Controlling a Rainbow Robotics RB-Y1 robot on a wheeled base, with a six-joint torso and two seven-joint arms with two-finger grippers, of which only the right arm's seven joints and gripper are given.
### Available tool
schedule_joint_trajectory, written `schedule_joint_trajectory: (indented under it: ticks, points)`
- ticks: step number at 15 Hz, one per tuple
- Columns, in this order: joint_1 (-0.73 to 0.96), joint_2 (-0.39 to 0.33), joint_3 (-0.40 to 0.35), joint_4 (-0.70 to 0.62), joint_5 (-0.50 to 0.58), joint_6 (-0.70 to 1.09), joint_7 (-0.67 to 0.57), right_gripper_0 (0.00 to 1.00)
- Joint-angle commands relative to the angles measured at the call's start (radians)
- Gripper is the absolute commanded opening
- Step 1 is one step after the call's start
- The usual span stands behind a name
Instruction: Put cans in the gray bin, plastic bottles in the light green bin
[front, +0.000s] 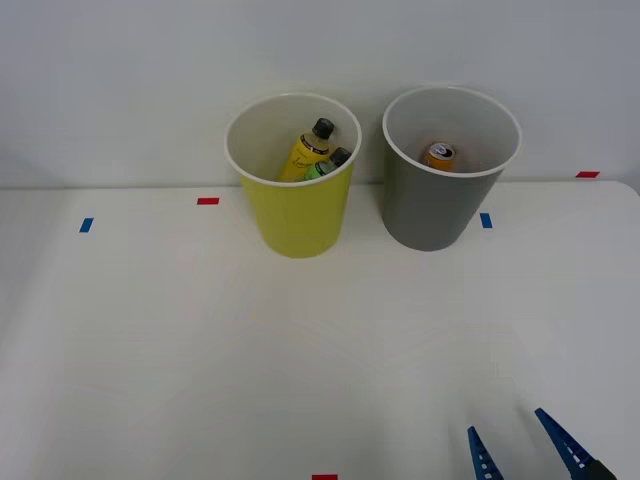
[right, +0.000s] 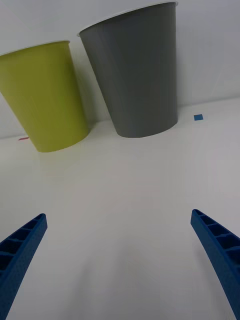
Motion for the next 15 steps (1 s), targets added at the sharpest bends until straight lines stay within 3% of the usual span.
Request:
schedule_joint_trajectory:
  ticks: [1, 5, 8, 15]
  points:
    - [0.005, -0.005, -0.003, -0.001, -0.018, -0.018, 0.014, 1.00]
    - [0.011, -0.003, -0.037, -0.002, -0.023, -0.065, 0.077, 1.00]
    - [0.025, 0.001, -0.047, -0.002, -0.051, -0.071, 0.194, 1.00]
    - [0.031, 0.006, -0.052, -0.002, -0.064, -0.071, 0.211, 1.00]
